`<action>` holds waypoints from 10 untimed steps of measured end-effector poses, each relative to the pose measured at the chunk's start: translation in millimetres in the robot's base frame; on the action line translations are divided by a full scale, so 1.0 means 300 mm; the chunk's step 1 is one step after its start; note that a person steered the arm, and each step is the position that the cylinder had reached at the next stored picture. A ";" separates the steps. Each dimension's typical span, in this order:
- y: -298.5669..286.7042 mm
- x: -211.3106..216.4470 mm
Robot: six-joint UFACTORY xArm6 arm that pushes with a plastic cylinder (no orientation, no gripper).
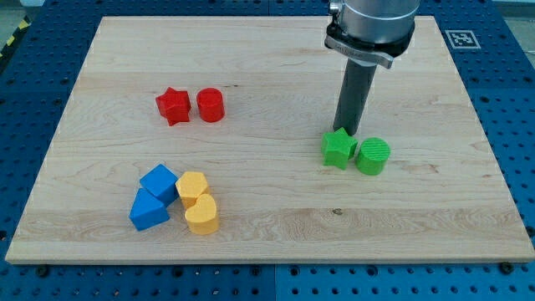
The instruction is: Separate the yellow heart from the yellow hexagon
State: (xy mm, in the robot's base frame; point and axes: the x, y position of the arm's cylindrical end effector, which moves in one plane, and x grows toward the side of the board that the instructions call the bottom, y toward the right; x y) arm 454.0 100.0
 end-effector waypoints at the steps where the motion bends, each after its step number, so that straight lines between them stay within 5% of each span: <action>1: -0.024 0.027; 4: -0.193 0.009; 7: -0.211 0.466; 10: -0.368 0.546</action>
State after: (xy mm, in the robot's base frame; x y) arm 617.8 -10.5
